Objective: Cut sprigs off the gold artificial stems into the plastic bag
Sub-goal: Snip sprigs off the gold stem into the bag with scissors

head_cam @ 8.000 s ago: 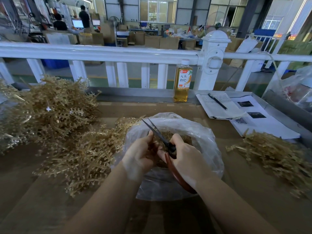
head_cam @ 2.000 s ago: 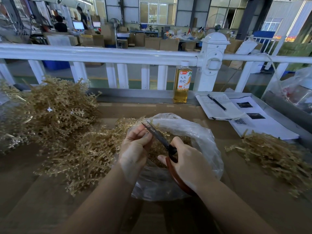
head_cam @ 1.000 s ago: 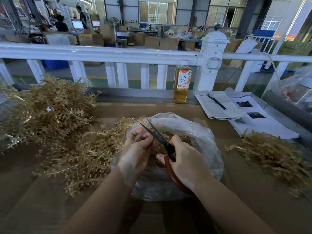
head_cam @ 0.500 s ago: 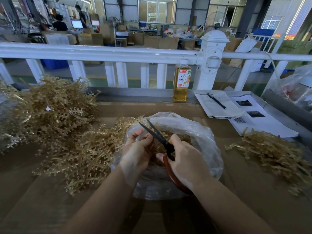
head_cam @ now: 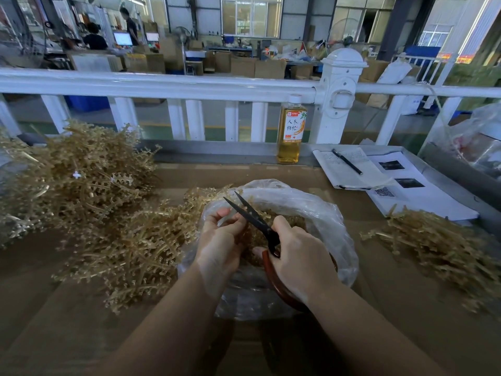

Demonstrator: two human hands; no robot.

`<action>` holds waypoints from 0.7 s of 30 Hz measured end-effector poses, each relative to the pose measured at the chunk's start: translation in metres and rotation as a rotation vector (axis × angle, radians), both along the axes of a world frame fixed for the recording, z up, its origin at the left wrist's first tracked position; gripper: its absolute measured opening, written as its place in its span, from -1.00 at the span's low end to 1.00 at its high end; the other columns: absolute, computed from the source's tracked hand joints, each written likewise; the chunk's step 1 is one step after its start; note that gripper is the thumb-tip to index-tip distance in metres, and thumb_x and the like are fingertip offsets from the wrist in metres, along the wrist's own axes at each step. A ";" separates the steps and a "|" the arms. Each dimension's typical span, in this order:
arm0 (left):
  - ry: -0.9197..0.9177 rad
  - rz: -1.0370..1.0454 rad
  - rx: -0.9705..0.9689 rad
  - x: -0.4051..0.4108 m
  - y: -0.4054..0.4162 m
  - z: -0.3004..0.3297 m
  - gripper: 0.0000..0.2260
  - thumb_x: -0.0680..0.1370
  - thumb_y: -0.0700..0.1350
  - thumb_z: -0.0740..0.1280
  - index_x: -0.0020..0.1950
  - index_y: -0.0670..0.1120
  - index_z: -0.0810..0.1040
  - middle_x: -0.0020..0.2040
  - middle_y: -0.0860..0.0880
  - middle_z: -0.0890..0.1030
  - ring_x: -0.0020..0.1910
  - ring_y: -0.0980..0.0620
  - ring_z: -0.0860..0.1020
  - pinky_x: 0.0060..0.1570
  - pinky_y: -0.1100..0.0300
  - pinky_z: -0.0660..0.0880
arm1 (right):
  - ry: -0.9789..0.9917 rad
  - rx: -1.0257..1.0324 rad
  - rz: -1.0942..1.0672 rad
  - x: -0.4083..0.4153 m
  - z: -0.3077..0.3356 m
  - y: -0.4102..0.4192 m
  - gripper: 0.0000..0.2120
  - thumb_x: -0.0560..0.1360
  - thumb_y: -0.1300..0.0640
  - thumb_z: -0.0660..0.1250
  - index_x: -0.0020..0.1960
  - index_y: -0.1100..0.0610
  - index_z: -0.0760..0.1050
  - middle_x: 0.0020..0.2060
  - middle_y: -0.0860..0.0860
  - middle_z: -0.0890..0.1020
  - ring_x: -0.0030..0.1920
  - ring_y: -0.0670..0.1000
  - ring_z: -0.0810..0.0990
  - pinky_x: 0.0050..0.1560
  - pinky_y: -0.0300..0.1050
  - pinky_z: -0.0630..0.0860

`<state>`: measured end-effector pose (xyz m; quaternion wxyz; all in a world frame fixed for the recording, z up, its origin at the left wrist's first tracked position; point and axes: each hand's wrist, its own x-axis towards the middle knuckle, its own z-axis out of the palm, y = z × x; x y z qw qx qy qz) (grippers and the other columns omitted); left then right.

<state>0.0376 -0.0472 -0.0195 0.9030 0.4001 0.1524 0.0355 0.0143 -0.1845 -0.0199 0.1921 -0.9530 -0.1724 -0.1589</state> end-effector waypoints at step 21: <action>-0.013 -0.068 0.011 0.003 -0.001 0.000 -0.74 0.51 -0.45 0.21 0.09 -0.16 0.48 -0.17 -0.12 0.63 -0.27 0.01 0.66 -0.28 0.15 0.61 | 0.022 -0.031 0.025 0.000 0.003 -0.003 -0.70 0.54 -0.18 0.26 0.08 0.00 0.31 -0.26 -0.08 0.53 -0.29 -0.08 0.46 -0.30 -0.31 0.30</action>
